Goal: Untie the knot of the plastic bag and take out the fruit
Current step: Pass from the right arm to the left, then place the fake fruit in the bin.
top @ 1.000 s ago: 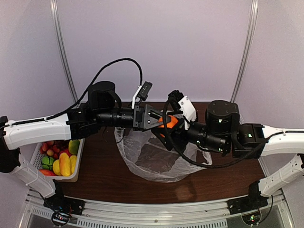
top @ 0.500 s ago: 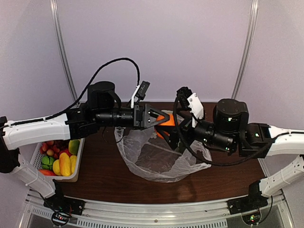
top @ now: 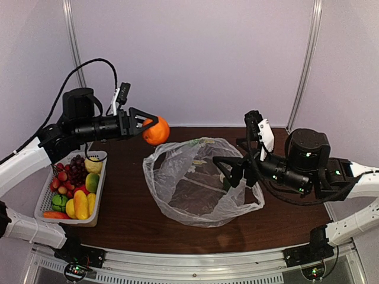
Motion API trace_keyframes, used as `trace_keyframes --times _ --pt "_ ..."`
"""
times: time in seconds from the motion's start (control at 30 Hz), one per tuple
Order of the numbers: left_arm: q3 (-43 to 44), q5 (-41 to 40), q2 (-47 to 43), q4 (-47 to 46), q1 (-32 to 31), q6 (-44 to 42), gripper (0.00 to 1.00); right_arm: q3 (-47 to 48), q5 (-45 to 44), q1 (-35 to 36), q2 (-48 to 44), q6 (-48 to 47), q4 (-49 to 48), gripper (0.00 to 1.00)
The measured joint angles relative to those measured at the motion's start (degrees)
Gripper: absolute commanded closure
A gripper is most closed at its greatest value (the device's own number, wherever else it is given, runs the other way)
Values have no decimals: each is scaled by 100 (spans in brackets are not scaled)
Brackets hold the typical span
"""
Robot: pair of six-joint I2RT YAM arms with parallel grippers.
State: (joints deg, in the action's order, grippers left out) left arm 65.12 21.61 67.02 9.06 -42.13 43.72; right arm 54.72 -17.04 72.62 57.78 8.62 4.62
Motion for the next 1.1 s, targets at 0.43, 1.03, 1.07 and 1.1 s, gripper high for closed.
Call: trace_keyframes --times 0.43,1.03,1.07,1.1 --pt "-1274 83 -1161 2221 4096 -1329 72 -70 -612 -149 142 343 457 0" --pt "-2586 -1602 -2817 3008 5897 -758 65 -348 -726 -514 -146 514 588 0" --pt "-2586 -1781 -2868 3047 5897 -710 64 -369 -726 -529 -184 514 590 0" --pt "-2586 -1934 -2905 3075 5897 -667 62 -385 -726 -546 -203 514 590 0"
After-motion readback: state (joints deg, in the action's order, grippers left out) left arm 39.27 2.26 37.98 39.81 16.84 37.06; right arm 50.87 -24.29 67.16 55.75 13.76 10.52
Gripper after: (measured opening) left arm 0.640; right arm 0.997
